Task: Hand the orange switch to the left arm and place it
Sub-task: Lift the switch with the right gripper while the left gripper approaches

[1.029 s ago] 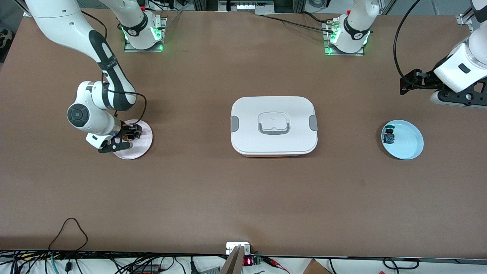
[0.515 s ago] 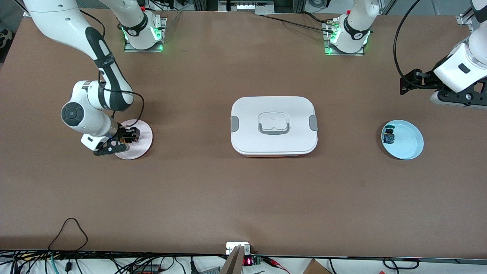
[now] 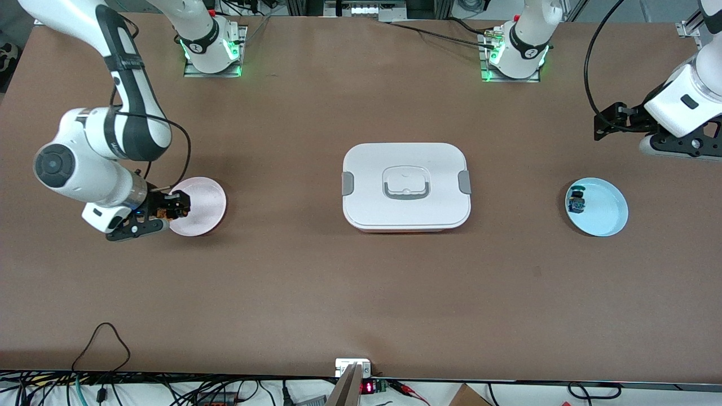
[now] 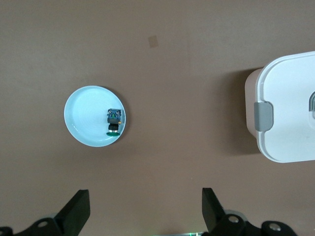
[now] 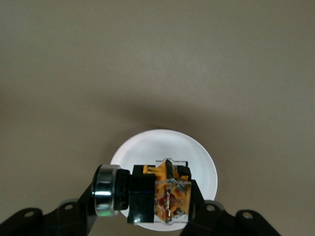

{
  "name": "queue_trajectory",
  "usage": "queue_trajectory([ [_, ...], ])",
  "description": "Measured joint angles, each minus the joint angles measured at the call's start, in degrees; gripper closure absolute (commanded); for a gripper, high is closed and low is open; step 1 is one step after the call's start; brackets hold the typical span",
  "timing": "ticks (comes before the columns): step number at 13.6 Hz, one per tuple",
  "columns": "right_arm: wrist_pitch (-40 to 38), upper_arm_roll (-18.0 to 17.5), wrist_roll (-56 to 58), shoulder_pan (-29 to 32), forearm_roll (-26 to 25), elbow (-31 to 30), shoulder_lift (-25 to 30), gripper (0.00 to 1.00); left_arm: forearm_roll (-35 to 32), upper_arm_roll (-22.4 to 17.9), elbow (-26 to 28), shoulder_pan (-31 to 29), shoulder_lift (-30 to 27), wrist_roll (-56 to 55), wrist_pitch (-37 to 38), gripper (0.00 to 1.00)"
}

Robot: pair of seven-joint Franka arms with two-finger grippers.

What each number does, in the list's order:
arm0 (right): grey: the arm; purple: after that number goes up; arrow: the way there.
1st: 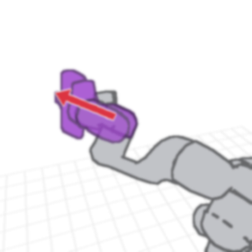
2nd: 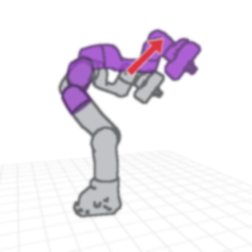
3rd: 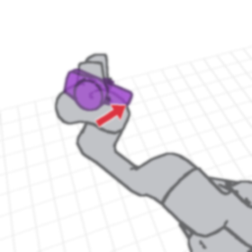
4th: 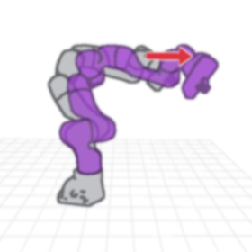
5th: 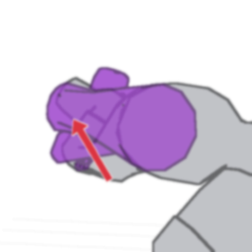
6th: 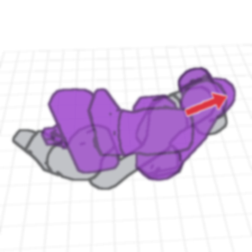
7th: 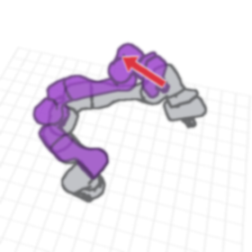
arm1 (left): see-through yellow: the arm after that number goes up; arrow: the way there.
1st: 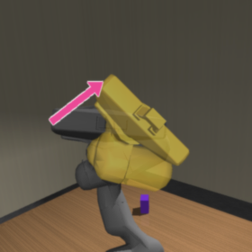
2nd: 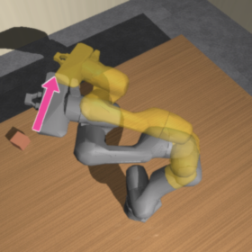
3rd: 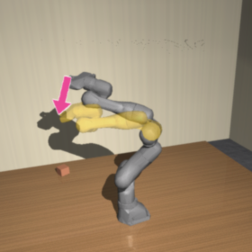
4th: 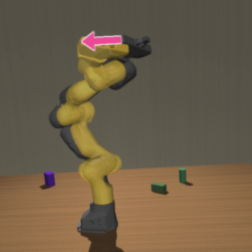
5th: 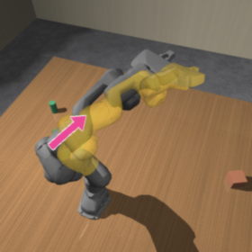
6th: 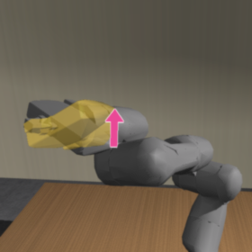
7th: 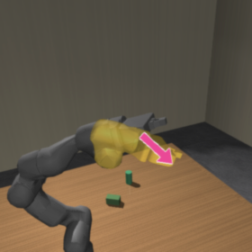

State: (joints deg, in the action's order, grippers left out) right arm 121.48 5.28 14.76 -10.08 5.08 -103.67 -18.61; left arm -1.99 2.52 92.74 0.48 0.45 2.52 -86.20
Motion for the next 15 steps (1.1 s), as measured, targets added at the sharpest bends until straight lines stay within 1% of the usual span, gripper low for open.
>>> queue_trajectory([
  [3,-2.9,-0.4,1.2,-4.2,1.3,5.7,1.3,1.0,0.0,-0.1,0.0,0.0,0.0,0.0,1.5,0.0],
  [5,-4.8,-1.5,1.3,-6.6,2.2,9.3,2.1,1.0,0.0,-0.1,0.0,0.0,0.0,0.0,1.5,0.0],
  [7,-5.7,-3.9,1.6,-7.7,5.7,11.3,3.5,1.0,0.0,-0.1,0.0,0.0,0.0,0.0,1.6,0.0],
  [8,-5.8,-4.9,2.7,-8.0,6.5,11.6,4.2,1.0,0.1,-0.1,0.0,0.0,0.1,0.0,1.8,0.0],
  [10,-5.7,-5.9,6.6,-8.2,8.8,12.4,5.2,1.0,0.8,-0.1,0.0,0.0,0.3,0.0,1.9,0.0],
  [11,-5.7,-5.9,8.6,-8.5,11.3,13.0,5.4,1.0,1.3,-0.1,0.0,0.0,0.4,0.0,2.5,0.0],
  [12,-5.6,-6.0,10.6,-8.8,13.8,13.9,5.6,1.0,2.9,-0.1,0.0,-0.1,0.4,0.0,3.9,0.0],
  [15,-5.6,-6.0,15.9,-9.2,20.5,16.4,5.7,1.0,11.8,-0.5,0.0,-1.3,0.6,0.0,9.8,0.0],
])
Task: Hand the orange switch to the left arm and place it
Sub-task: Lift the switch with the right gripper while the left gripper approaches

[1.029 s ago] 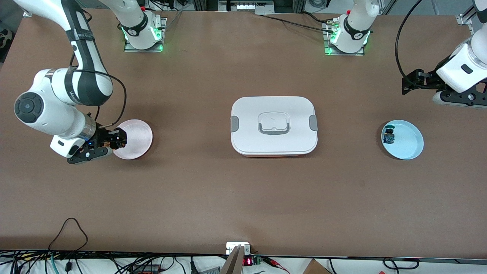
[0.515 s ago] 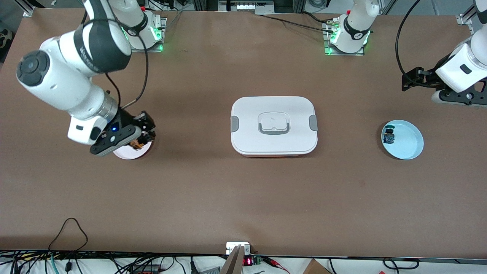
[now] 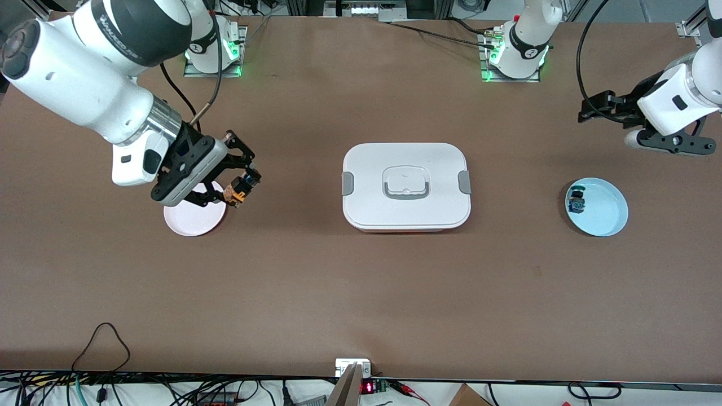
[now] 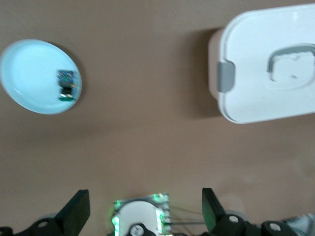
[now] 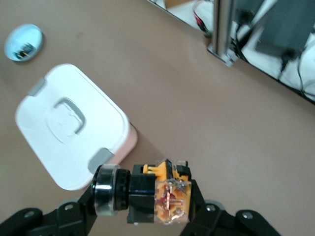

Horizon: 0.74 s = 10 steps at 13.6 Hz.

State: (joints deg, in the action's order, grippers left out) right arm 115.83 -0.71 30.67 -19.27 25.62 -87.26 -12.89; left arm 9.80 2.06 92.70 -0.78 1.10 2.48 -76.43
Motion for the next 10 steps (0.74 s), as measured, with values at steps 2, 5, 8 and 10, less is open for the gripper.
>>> queue_trajectory([
  [2,0.0,0.0,4.2,-0.5,7.1,0.2,0.0,1.0,7.7,-0.1,0.0,-2.6,0.5,0.0,1.9,0.0],
  [5,0.7,-0.1,15.4,-1.8,19.2,0.2,-0.3,1.0,19.1,-0.3,0.2,-5.9,1.5,0.1,4.0,0.0],
  [8,1.0,-0.1,29.4,-3.3,30.0,0.2,-1.5,1.0,34.8,-0.3,4.3,-7.9,2.7,0.1,4.4,0.0],
  [10,1.1,-0.1,38.4,-4.5,38.2,0.1,-2.5,1.0,41.5,-0.3,6.6,-8.5,3.3,0.2,2.2,0.0],
])
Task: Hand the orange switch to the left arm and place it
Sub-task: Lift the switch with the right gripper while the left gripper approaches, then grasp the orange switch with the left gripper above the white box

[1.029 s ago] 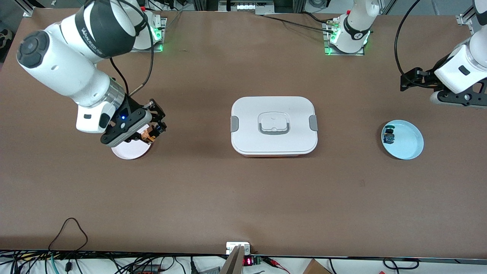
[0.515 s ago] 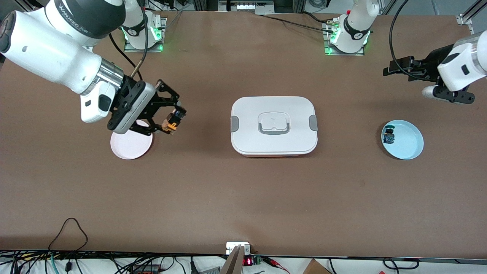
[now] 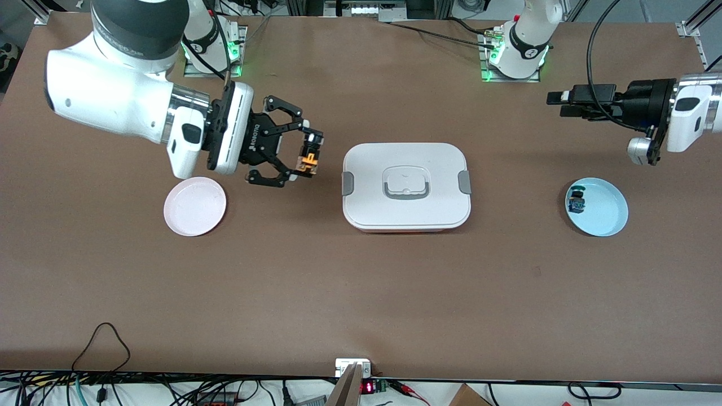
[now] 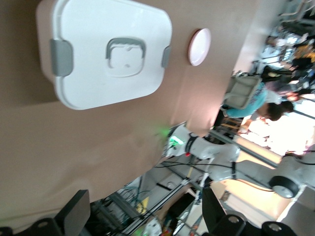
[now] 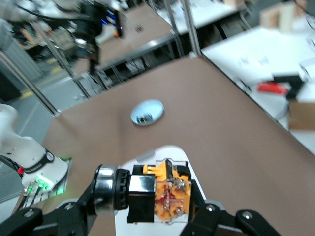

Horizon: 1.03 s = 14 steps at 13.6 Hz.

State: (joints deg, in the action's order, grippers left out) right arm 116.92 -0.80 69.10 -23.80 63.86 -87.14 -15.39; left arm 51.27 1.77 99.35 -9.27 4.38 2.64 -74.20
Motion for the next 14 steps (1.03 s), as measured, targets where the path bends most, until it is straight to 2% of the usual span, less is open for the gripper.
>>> queue_trajectory([
  [3,0.8,0.0,11.2,-2.1,13.9,-0.1,-1.7,1.0,9.8,2.0,3.3,0.3,0.0,0.0,-6.4,0.0],
  [5,0.8,0.0,14.5,-2.5,19.1,-0.2,-3.0,1.0,15.1,5.4,5.4,0.7,0.0,0.0,-11.9,0.0],
  [6,0.8,0.0,15.9,-3.4,23.6,-0.3,-3.7,1.0,18.7,7.8,6.2,0.9,0.0,0.0,-15.3,0.0],
  [11,3.0,0.0,23.8,-7.6,32.6,-0.6,-4.8,1.0,31.2,9.9,8.1,1.0,-0.2,0.0,-17.7,0.0],
  [14,3.3,0.0,29.3,-8.6,36.6,-0.7,-6.3,1.0,35.8,14.5,8.1,1.0,-0.2,0.0,-24.3,0.0],
])
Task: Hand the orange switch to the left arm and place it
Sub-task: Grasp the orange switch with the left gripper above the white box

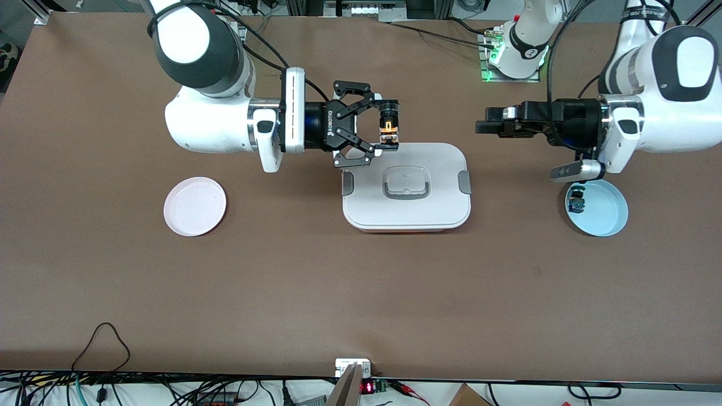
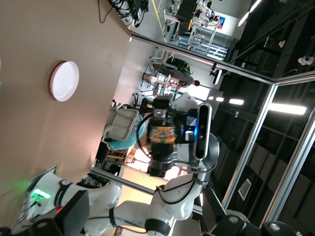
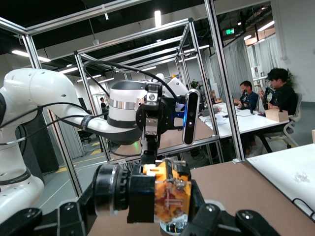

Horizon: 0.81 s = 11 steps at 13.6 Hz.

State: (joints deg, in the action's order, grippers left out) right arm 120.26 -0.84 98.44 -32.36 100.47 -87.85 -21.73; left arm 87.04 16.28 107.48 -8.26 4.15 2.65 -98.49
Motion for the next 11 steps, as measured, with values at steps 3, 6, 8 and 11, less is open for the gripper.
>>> queue_trajectory([
  [3,0.9,0.0,3.6,-0.7,3.4,0.0,-0.7,1.0,0.7,5.7,0.0,0.1,-0.1,0.0,-8.5,0.0],
  [6,2.1,0.0,3.9,-1.8,4.2,0.0,-1.0,1.0,0.7,7.6,0.0,0.2,0.0,1.1,-11.8,0.0],
  [8,2.2,0.0,3.9,-2.2,4.2,0.0,-1.1,1.0,0.7,7.6,-0.2,0.1,0.0,2.1,-13.2,0.0],
  [11,2.3,0.0,3.9,-2.4,4.3,0.0,-1.1,1.0,0.7,9.0,-0.4,0.2,0.0,2.6,-17.1,0.0],
])
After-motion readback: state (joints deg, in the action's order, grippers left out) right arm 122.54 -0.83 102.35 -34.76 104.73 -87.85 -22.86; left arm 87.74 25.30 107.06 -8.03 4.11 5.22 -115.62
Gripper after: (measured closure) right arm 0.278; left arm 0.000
